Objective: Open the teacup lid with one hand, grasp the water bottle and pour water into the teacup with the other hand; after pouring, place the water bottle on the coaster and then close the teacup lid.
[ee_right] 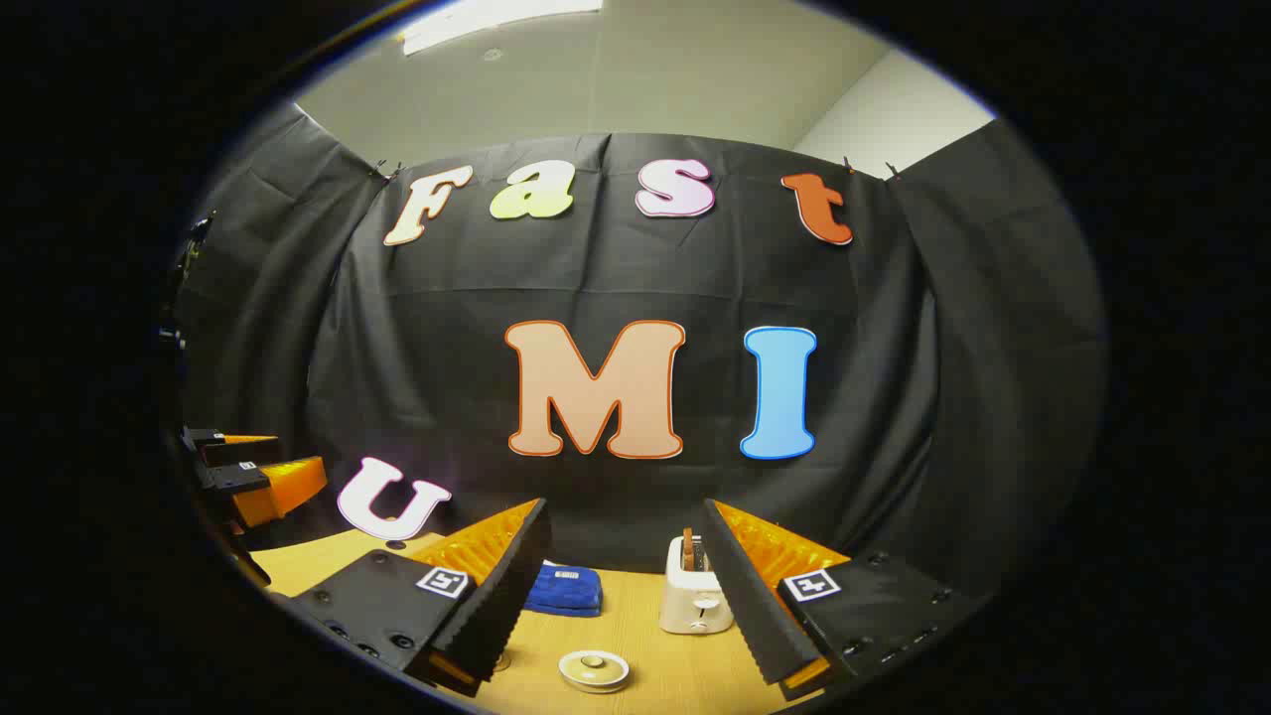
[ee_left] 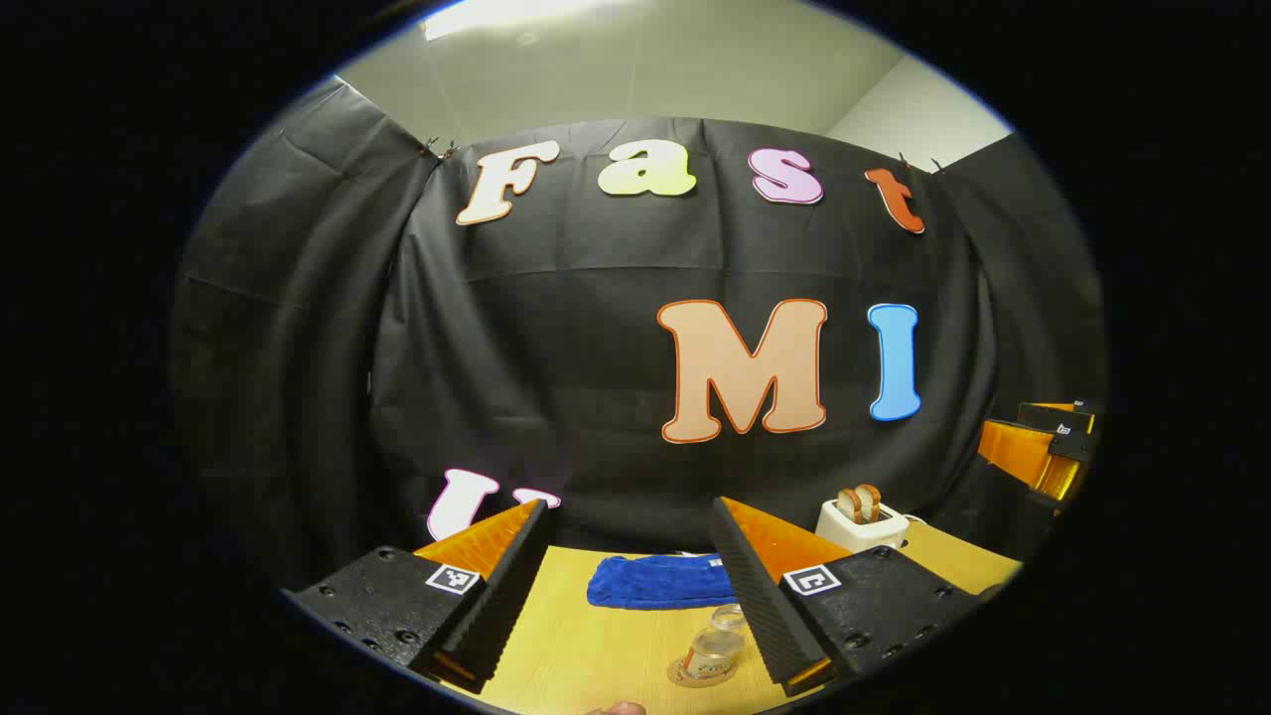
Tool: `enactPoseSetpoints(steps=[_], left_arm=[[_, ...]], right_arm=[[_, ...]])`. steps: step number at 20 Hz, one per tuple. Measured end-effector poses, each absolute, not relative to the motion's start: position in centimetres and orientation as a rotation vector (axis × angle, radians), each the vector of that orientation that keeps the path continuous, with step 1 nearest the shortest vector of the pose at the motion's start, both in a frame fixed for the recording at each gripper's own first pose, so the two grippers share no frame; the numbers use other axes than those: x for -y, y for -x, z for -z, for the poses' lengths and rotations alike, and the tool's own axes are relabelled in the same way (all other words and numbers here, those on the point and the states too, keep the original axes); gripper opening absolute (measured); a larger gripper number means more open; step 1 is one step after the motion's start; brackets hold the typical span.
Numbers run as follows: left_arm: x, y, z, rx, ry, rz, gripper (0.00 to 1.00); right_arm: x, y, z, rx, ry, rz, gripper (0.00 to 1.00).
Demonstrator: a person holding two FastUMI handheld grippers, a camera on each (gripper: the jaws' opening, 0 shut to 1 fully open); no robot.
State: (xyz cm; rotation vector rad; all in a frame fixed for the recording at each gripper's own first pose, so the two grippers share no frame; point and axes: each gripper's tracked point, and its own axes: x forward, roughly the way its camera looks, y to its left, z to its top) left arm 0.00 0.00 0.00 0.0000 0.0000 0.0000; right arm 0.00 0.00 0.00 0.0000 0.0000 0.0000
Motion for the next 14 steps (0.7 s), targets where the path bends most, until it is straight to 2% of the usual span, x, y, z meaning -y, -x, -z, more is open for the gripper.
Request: enactPoseSetpoints(steps=[5, 6, 8, 9, 14], left_arm=[[0.2, -0.2, 0.3, -0.008, -0.004, -0.003, 0.92], [0.1, -0.3, 0.3, -0.012, -0.005, -0.007, 0.94], [-0.1, -0.2, 0.3, -0.01, -0.008, -0.015, 0.92], [-0.2, -0.3, 0.1, -0.007, -0.008, -0.018, 0.95], [0.1, -0.2, 0.1, -0.002, -0.007, -0.013, 0.95]], right_arm=[[0.1, -0.7, 0.8, -0.014, 0.001, -0.012, 0.93], [0.0, -0.9, 1.0, -0.019, -0.001, -0.017, 1.0], [0.0, -1.2, 1.3, -0.025, 0.003, -0.022, 0.98], [-0.1, -1.2, 1.5, -0.027, 0.006, -0.025, 0.98], [0.0, -1.6, 2.7, -0.053, 0.025, -0.039, 0.98]])
